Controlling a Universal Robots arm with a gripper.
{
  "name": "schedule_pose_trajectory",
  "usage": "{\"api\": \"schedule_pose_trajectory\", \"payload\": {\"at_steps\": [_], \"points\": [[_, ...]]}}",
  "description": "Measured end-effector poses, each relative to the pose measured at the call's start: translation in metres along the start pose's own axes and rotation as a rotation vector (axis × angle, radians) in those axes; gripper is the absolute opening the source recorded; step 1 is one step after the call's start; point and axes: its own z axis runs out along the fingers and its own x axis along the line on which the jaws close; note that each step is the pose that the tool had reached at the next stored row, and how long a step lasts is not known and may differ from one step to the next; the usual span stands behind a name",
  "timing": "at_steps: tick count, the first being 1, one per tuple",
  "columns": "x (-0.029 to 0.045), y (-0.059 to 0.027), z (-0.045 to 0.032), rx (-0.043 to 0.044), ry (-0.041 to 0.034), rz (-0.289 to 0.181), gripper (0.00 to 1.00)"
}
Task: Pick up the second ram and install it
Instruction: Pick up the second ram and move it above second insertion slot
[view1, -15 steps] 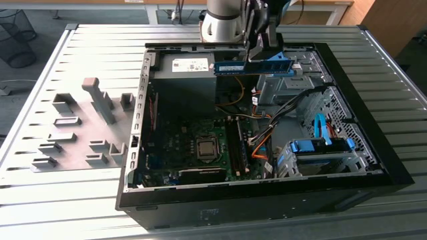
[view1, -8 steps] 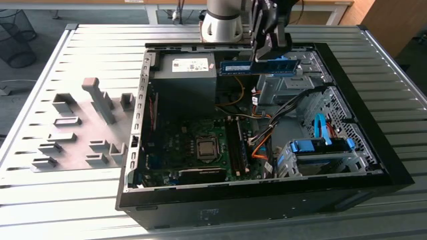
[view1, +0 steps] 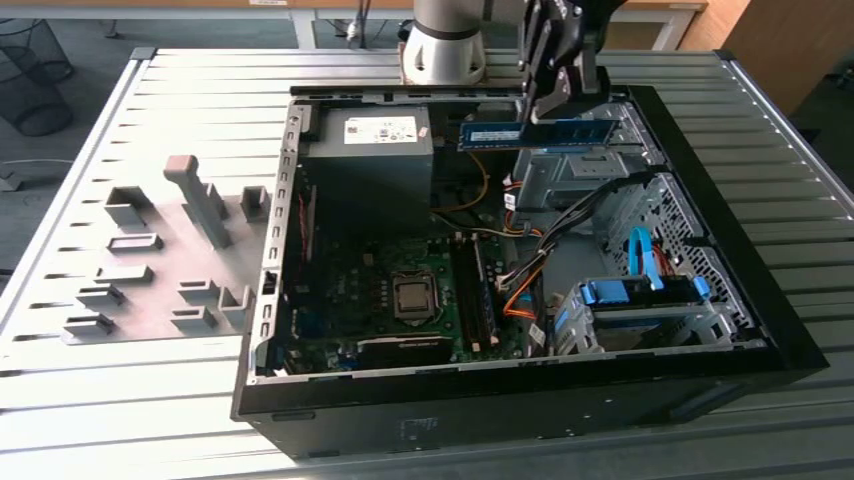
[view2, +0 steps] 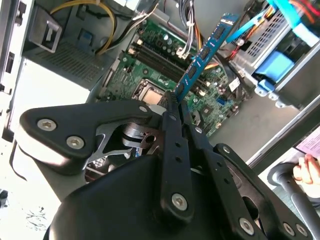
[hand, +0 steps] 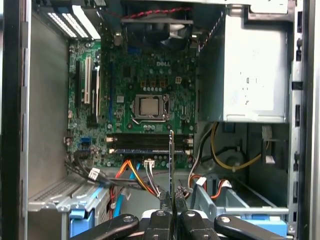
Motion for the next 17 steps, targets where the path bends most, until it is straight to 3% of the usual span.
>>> {"api": "schedule_pose_trajectory", "payload": {"at_steps": [4, 11, 13, 17], "points": [[0.0000, -0.0078, 0.0000, 0.0000, -0.0001, 0.000, 0.14], [0.0001, -0.0077, 0.0000, 0.0001, 0.0001, 0.000, 0.14], [-0.0001, -0.0044, 0.0008, 0.0002, 0.0006, 0.000, 0.14], [-0.0005, 0.0138, 0.0026, 0.0012, 0.0023, 0.000, 0.14]]}}
